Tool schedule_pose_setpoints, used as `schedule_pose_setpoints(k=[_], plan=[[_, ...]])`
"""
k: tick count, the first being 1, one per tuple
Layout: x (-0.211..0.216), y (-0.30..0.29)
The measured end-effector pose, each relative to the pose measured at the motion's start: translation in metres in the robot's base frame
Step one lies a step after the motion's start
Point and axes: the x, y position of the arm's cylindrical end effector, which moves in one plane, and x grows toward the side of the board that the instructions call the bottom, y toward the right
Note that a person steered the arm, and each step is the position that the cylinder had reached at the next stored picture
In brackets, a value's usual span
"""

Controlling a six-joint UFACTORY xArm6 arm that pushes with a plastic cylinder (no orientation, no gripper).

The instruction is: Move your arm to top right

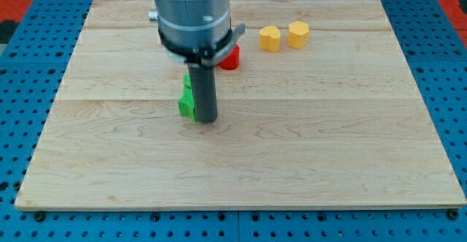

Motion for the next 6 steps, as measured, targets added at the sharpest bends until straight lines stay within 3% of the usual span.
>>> schedule_pose_setpoints(k=[1, 3, 4, 5, 6], plan=[[0.043, 0.049], [-0.033, 0.282], [-0.108, 0.347], [-0.183, 0.311], [-0.22, 0.239]])
